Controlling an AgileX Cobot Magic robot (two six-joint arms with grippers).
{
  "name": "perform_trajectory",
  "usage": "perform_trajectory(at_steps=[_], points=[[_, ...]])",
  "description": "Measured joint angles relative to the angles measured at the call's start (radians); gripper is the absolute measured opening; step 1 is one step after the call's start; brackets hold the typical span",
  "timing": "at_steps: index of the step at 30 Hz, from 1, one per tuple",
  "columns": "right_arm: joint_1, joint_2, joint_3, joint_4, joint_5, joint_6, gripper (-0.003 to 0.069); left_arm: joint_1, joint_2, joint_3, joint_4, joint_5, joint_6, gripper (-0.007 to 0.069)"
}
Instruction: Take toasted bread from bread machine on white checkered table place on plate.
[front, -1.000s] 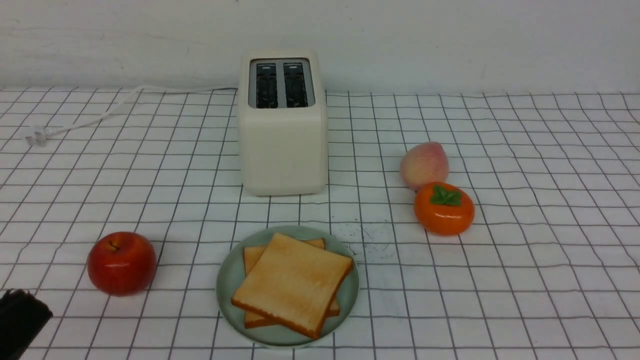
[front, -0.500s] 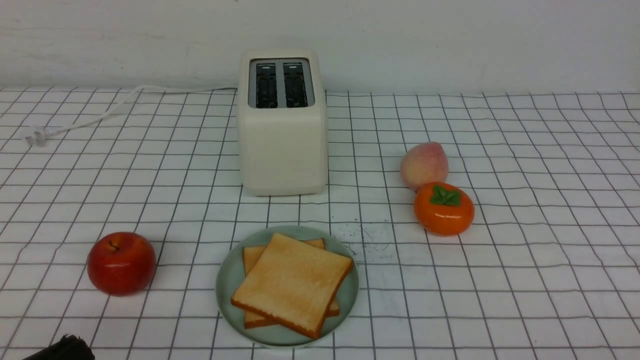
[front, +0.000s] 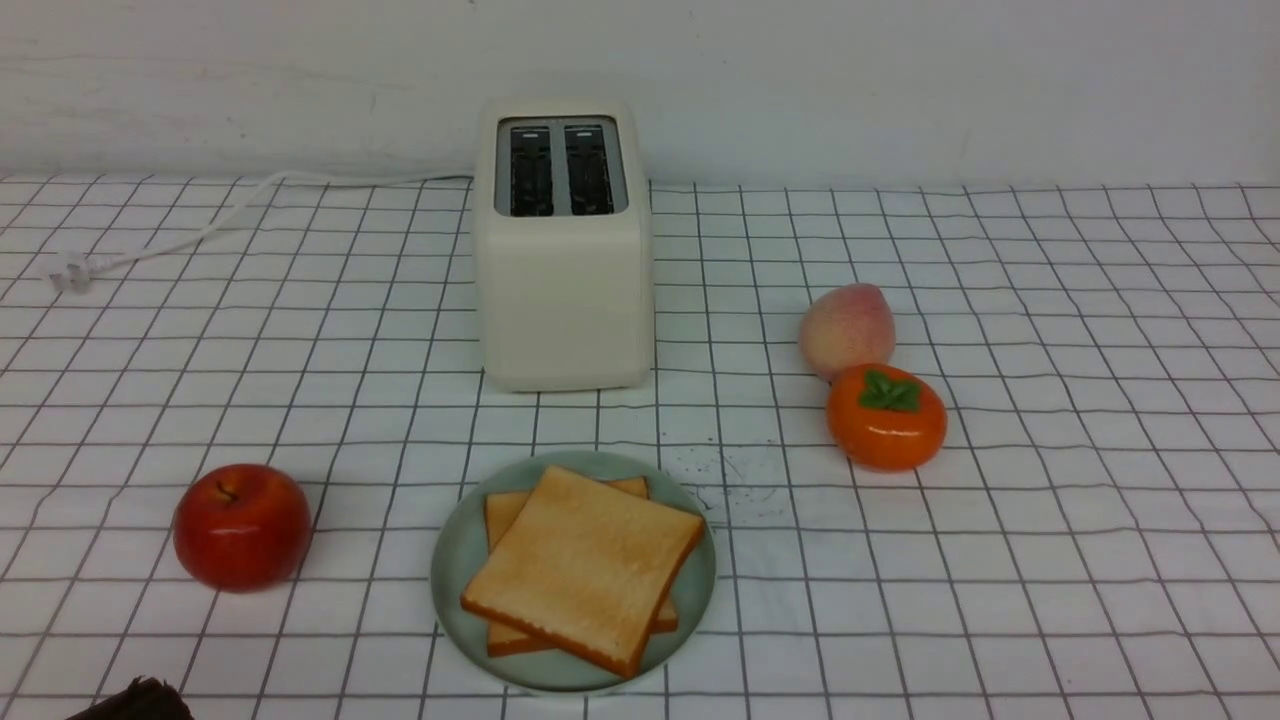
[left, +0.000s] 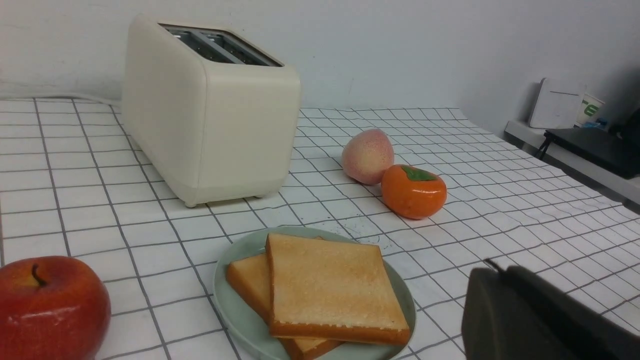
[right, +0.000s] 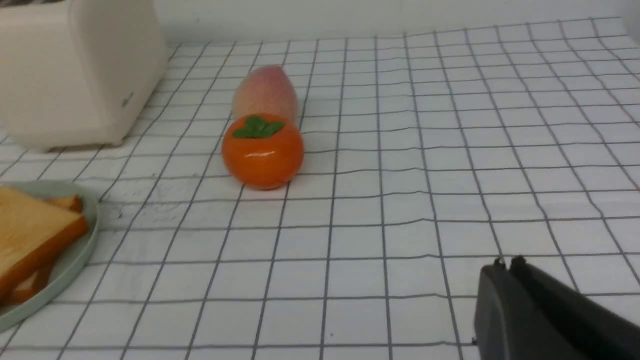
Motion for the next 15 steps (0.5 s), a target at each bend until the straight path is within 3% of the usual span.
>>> perform_trajectory(at_steps=[2,6,15], points=[[-0.118,-0.004,0.059,0.046,-0.075,-0.009,-0.002,0.0,0.0,0.0,0.0,0.001,0.0,-0.0013],[-0.237,-0.006,0.15,0.132,-0.155,-0.062,-0.002,0.0,0.0,0.0,0.0,0.002,0.0,-0.0013],[-0.271,-0.006,0.197,0.194,-0.23,-0.12,-0.002,0.0,0.0,0.0,-0.003,0.005,0.0,-0.0013]])
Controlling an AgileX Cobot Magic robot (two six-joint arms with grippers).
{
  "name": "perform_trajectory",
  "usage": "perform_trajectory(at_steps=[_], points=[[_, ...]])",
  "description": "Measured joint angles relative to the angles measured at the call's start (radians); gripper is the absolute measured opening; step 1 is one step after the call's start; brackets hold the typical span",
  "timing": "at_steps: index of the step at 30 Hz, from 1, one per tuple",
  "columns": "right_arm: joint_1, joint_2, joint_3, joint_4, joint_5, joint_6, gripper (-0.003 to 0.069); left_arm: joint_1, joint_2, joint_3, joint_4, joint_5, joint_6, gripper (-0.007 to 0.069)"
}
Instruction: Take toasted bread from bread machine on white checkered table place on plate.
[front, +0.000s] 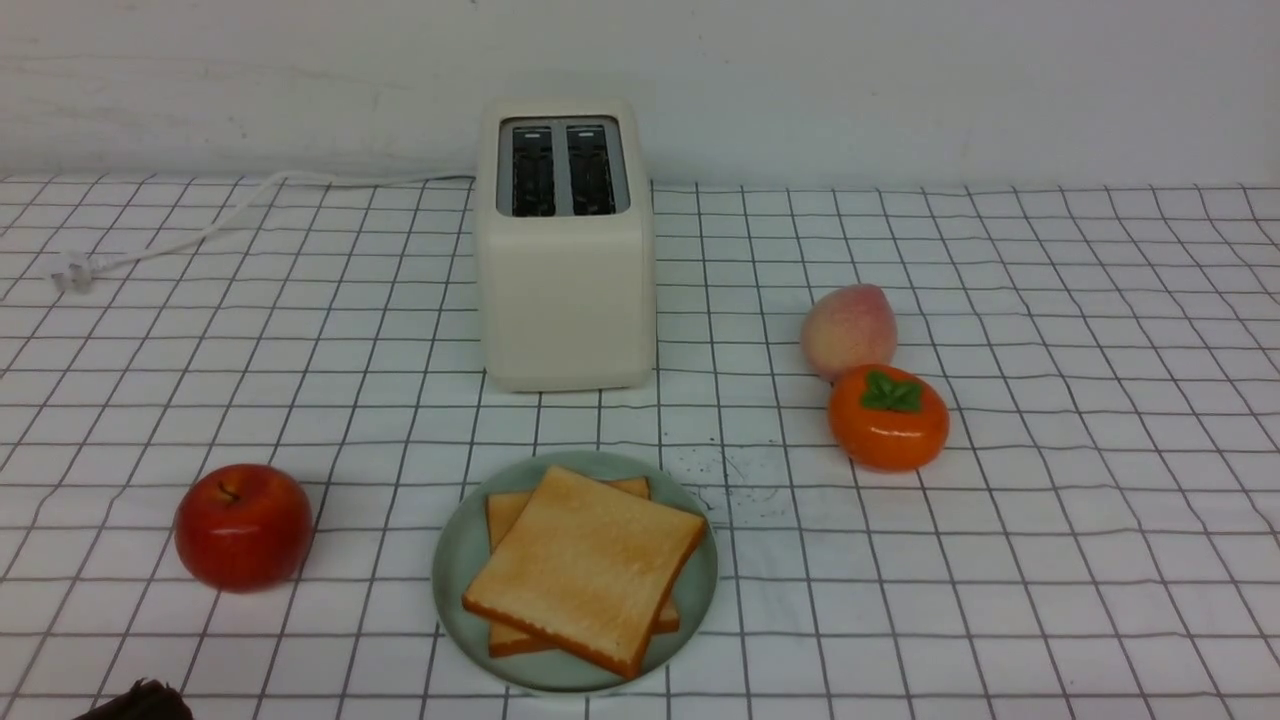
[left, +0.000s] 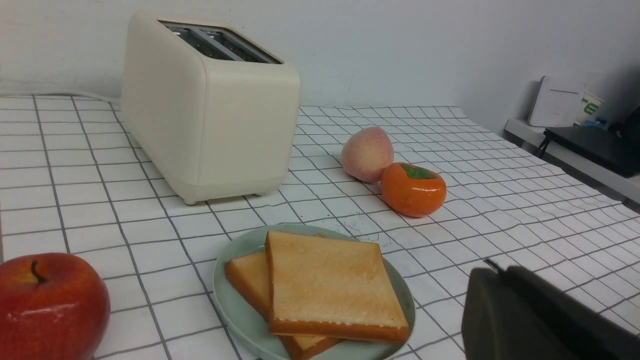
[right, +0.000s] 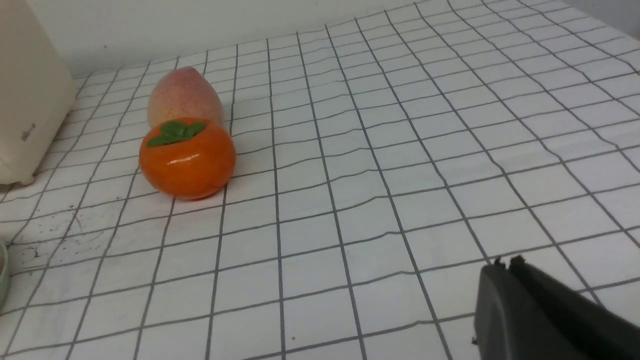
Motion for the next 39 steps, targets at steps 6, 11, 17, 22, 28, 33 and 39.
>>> perform_trajectory(at_steps=[6,11,17,22,28,33,39], points=[[0.0,0.0,0.031,0.169,0.004,-0.277,-0.002,0.0,0.0,0.0,-0.003,0.0,0.0,-0.0011],[0.0,0.0,0.028,0.211,0.055,-0.371,-0.002,0.0,0.0,0.0,-0.003,0.0,0.0,-0.0006],[0.0,0.0,0.026,0.215,0.064,-0.378,-0.002,0.0,0.0,0.0,-0.003,0.0,0.0,-0.0002],[0.0,0.0,0.026,0.215,0.065,-0.381,-0.002,0.0,0.0,0.0,-0.003,0.0,0.0,0.0001],[0.0,0.0,0.025,0.215,0.068,-0.381,-0.002,0.0,0.0,0.0,-0.003,0.0,0.0,0.0005],[0.0,0.0,0.025,0.215,0.069,-0.381,-0.0018,0.0,0.0,0.0,-0.004,0.0,0.0,0.0011],[0.0,0.0,0.025,0.215,0.07,-0.381,-0.0015,0.0,0.0,0.0,-0.004,0.0,0.0,0.0015]])
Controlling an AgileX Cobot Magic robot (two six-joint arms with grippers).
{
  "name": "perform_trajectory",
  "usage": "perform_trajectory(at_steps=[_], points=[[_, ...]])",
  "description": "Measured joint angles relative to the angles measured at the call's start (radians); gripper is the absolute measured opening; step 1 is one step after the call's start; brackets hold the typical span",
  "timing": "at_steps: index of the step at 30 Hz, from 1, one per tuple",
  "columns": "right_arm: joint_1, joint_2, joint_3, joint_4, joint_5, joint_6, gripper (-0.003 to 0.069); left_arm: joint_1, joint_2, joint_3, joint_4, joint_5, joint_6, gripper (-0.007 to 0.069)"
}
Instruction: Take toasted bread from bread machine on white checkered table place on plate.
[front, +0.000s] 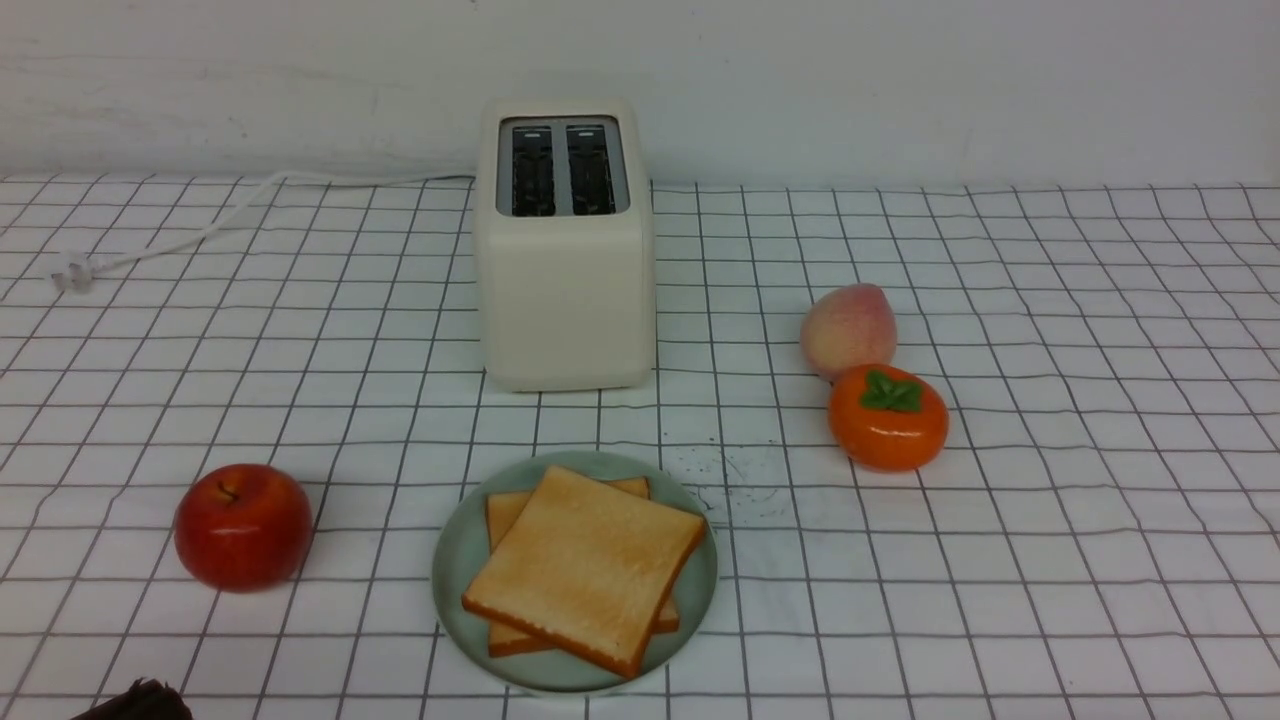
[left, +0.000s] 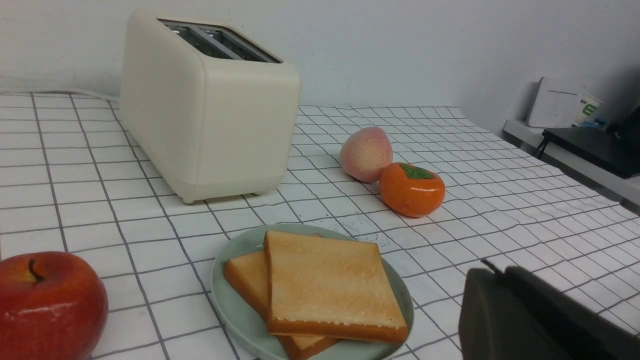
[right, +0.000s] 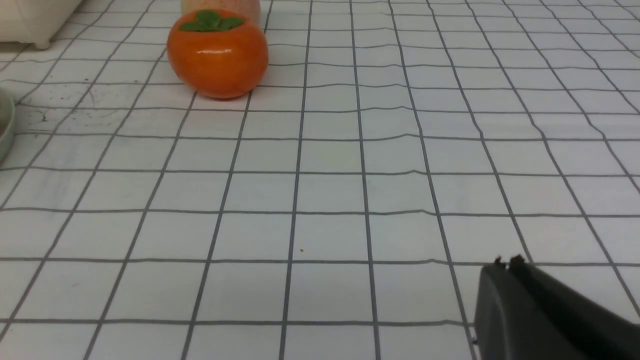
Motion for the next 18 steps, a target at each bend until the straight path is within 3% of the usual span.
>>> perform_trajectory(at_steps=[9,12,14,18], points=[[0.0,0.0,0.0,0.0,0.0,0.0,-0.0009,0.016,-0.011,0.044,0.052,-0.056,-0.011,-0.0001],[0.0,0.0,0.0,0.001,0.0,0.0,-0.0005,0.07,-0.04,0.048,0.143,-0.052,-0.064,-0.0013],[0.0,0.0,0.0,0.001,0.0,0.0,-0.0003,0.17,-0.073,0.05,0.272,-0.029,-0.166,-0.0013],[0.0,0.0,0.0,0.001,0.0,0.0,-0.0001,0.301,-0.081,0.084,0.404,0.003,-0.315,-0.0013]])
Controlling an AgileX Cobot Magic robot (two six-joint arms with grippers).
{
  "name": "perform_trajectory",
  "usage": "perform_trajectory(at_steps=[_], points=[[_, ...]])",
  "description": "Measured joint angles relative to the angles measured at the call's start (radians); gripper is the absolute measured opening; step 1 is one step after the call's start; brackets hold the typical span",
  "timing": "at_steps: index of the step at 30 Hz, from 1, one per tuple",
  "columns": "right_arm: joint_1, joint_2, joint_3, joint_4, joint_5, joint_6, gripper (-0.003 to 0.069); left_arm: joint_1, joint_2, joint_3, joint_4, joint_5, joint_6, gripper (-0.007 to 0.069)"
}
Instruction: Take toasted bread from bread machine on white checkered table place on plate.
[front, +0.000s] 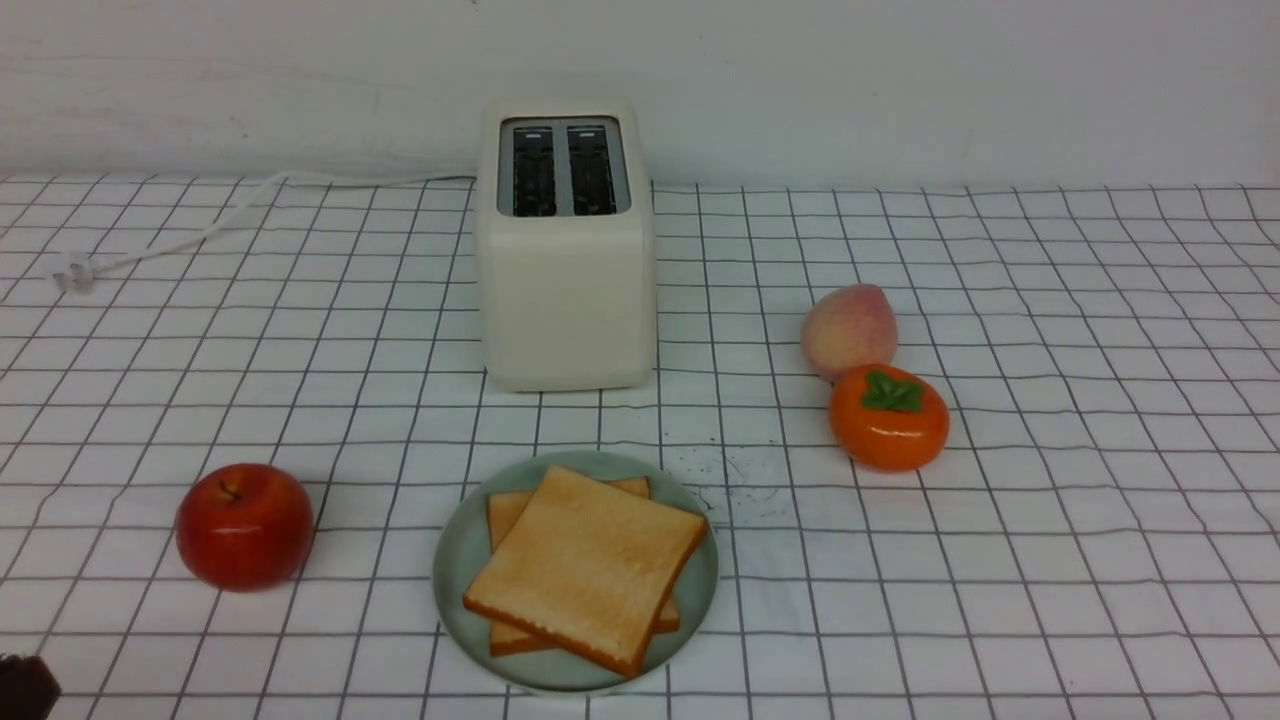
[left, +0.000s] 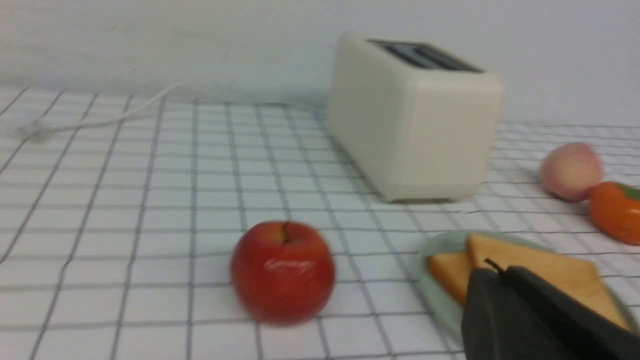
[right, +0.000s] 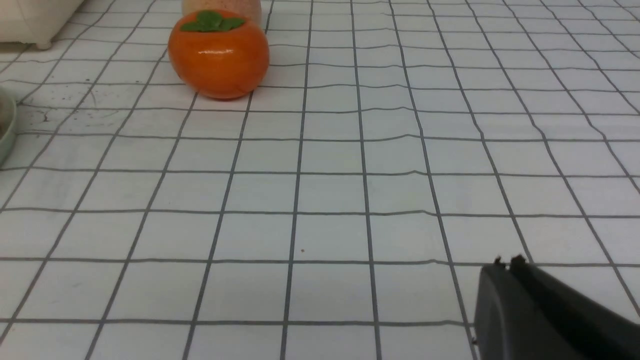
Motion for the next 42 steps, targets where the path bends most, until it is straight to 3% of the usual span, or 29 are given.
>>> perform_trajectory(at_steps=[4,9,13,42], points=[[0.0,0.0,0.0,0.0,0.0,0.0,0.0001,0.058,0.0,0.06,0.066,0.035,-0.097,-0.0013],[0.0,0.0,-0.001,0.0,0.0,0.0,0.0004,0.061,0.0,0.074,0.109,0.17,-0.155,-0.0013],[0.0,0.0,-0.001,0.0,0.0,0.0,0.001,0.061,0.0,0.074,0.112,0.181,-0.203,-0.0013],[0.0,0.0,-0.001,0.0,0.0,0.0,0.0042,0.061,0.0,0.074,0.113,0.177,-0.22,-0.0012]])
